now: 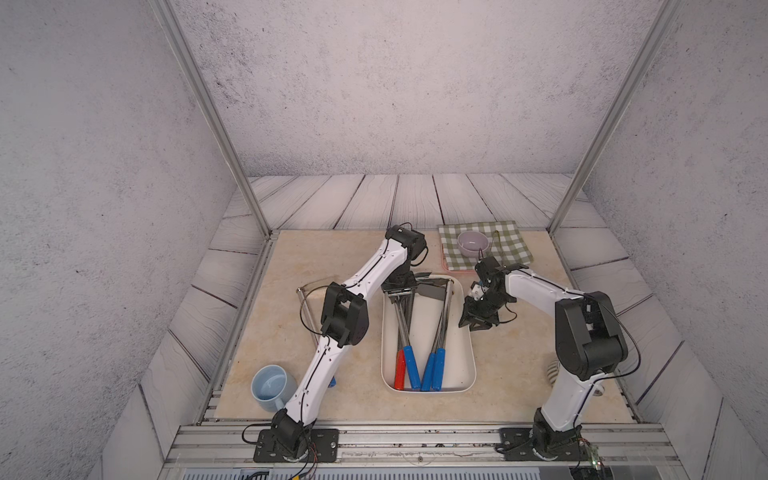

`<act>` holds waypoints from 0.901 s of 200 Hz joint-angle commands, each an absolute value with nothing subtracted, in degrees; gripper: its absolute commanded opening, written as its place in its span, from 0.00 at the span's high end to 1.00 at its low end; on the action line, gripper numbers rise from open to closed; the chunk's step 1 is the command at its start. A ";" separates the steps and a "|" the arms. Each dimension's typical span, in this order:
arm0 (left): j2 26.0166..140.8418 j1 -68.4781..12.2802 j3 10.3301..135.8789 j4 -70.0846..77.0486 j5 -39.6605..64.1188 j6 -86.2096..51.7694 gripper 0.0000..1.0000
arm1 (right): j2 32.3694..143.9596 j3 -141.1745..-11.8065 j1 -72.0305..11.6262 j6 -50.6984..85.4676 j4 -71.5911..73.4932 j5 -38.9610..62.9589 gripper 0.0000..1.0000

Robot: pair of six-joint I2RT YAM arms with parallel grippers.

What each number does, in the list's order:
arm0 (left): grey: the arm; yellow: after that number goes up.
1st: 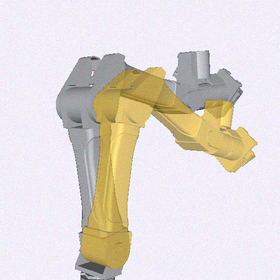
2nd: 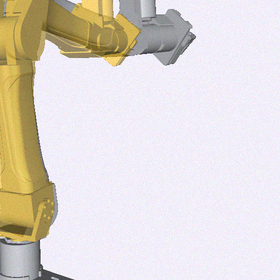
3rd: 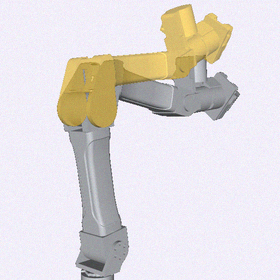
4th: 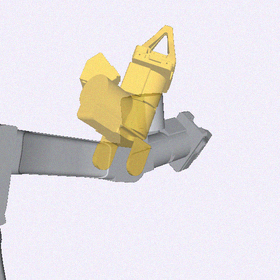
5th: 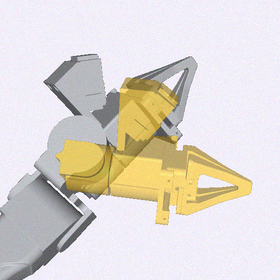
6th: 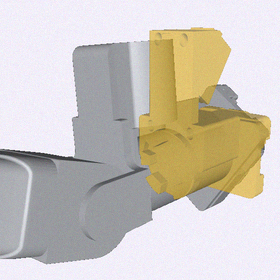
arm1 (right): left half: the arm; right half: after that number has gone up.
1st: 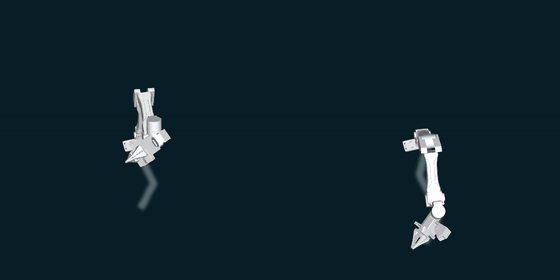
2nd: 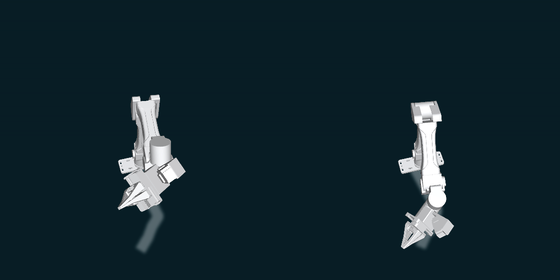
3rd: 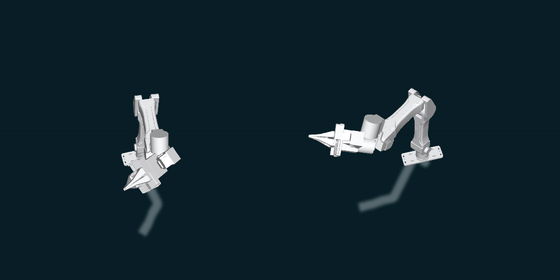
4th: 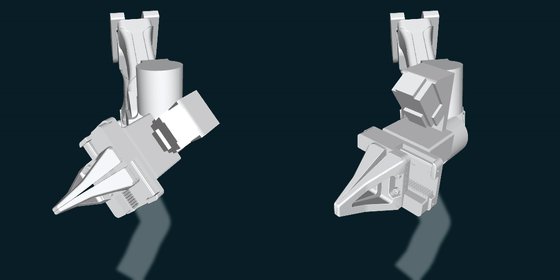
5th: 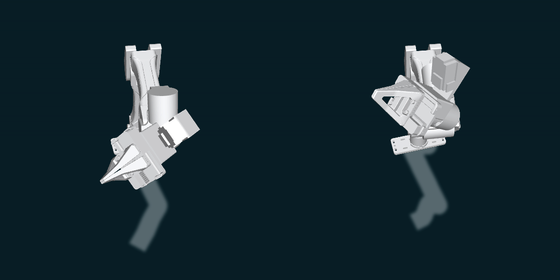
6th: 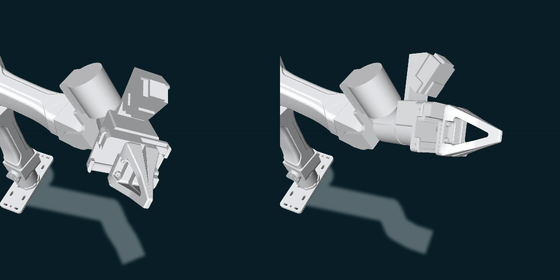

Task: Put the small hoe into the storage box
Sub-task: Place the hoe in the storage box.

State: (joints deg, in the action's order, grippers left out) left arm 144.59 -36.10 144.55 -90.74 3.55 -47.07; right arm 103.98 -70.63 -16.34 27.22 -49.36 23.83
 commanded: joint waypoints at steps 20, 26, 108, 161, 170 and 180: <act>144.99 -37.00 144.64 -92.78 7.68 -43.18 0.72 | 105.35 -69.87 -16.51 27.60 -49.89 23.64 0.64; 144.87 -37.00 144.66 -92.67 7.80 -43.15 0.71 | 105.34 -69.81 -16.48 27.65 -49.76 23.57 0.64; 140.89 -36.96 141.50 -89.94 8.09 -42.69 0.58 | 106.16 -69.61 -16.56 27.42 -49.84 22.90 0.69; 136.95 -36.75 136.99 -87.11 7.32 -41.49 0.53 | 106.52 -69.83 -16.54 27.24 -49.98 23.12 0.69; 135.89 -36.65 135.36 -85.93 7.40 -41.27 0.52 | 106.61 -69.83 -16.55 27.24 -49.96 23.12 0.69; 134.56 -36.43 133.34 -84.42 7.46 -41.13 0.51 | 106.60 -69.87 -16.62 27.15 -50.07 23.20 0.69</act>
